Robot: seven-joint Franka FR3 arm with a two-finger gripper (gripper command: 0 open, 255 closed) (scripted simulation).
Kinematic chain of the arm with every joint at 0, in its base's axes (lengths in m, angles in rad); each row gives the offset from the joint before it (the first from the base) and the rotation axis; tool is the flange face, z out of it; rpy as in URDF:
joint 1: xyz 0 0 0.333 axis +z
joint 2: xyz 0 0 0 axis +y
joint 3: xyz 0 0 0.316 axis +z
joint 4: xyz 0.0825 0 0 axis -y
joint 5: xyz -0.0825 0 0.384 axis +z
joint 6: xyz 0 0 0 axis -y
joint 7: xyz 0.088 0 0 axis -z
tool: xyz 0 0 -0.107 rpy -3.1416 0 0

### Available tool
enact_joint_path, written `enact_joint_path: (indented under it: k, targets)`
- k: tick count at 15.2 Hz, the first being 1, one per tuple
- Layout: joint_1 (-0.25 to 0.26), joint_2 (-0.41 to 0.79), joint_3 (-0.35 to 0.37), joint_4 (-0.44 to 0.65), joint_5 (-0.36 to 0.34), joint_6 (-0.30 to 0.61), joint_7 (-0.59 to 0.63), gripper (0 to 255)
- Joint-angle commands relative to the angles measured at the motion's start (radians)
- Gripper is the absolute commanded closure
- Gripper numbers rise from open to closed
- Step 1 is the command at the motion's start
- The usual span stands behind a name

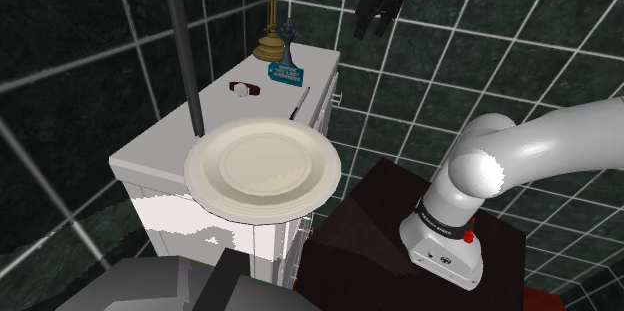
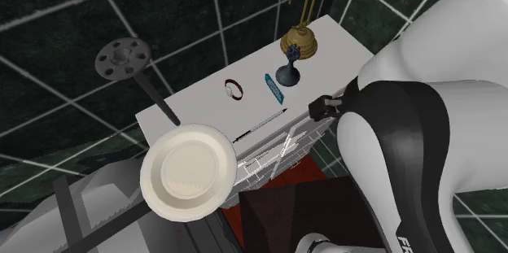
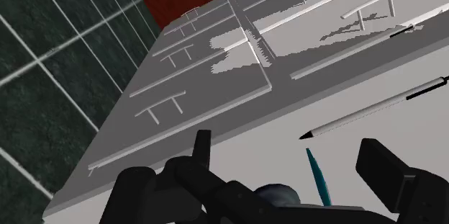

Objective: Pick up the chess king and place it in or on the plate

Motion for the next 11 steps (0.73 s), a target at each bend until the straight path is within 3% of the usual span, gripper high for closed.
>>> enact_joint_path:
  k: [1,11]
  targets:
    - [0.000,0.000,0.000,0.000,0.000,0.000,0.000,0]
    - [0.021,0.479,0.054,0.395,-0.009,-0.019,0.036,0]
